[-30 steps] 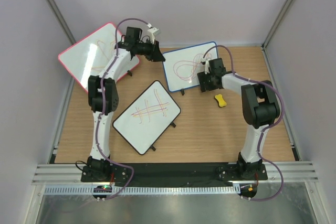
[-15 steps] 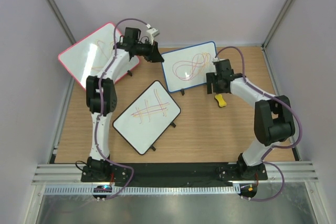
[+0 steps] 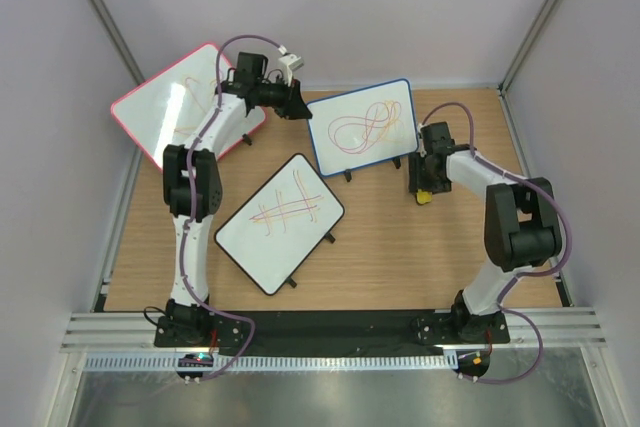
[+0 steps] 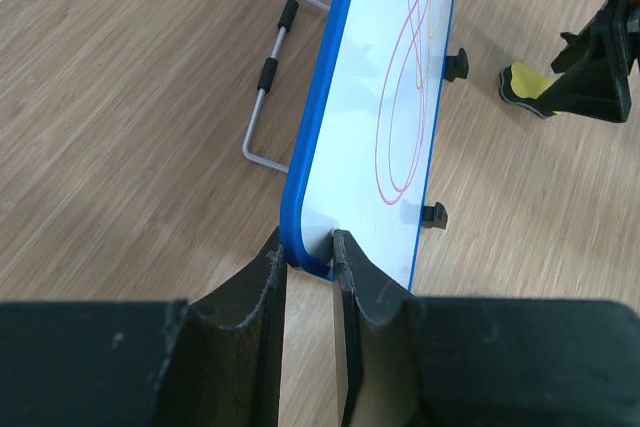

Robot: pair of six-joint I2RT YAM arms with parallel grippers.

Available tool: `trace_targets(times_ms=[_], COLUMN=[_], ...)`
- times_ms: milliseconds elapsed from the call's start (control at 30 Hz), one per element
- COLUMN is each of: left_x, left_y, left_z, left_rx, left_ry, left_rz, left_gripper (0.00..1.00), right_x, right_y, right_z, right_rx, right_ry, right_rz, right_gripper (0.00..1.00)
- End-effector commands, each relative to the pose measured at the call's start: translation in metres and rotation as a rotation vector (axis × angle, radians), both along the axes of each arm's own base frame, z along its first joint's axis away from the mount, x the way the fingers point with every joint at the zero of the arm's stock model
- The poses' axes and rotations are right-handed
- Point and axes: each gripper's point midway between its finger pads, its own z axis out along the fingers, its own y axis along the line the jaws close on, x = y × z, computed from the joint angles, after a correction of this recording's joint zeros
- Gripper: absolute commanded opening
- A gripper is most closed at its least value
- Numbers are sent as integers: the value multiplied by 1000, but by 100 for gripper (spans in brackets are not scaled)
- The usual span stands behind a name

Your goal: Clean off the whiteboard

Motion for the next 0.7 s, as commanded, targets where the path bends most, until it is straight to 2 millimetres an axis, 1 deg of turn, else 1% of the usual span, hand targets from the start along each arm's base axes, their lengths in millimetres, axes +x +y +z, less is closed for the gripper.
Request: trace_targets(times_ms=[0, 167, 233, 400, 500, 567, 667], left_x=[3, 2, 2, 1, 0, 0, 0], left_y=[5, 4, 3, 4, 4, 4, 4], left_z=[8, 15, 16, 15, 16, 18, 18], left_rx=[59, 54, 52, 55, 53, 52, 53], left_ry=[-95, -107, -111, -109, -109, -113, -113], left_rz=[3, -2, -3, -5, -5, -5, -6], left_gripper=[0, 0, 0, 0, 0, 0, 0], right_x=[10, 14, 17, 24, 24, 24, 23], right_y=[2, 5, 4, 4, 2, 3, 3], right_z=[2, 0, 1, 5, 2, 1, 2], right_rx=[21, 40, 39, 35, 29, 30, 32], right_ry=[-1, -2, -10, -25, -10, -5, -8], right_rz=[27, 46, 48, 55, 56, 58, 57], right_gripper=[59, 59, 57, 57, 57, 55, 53])
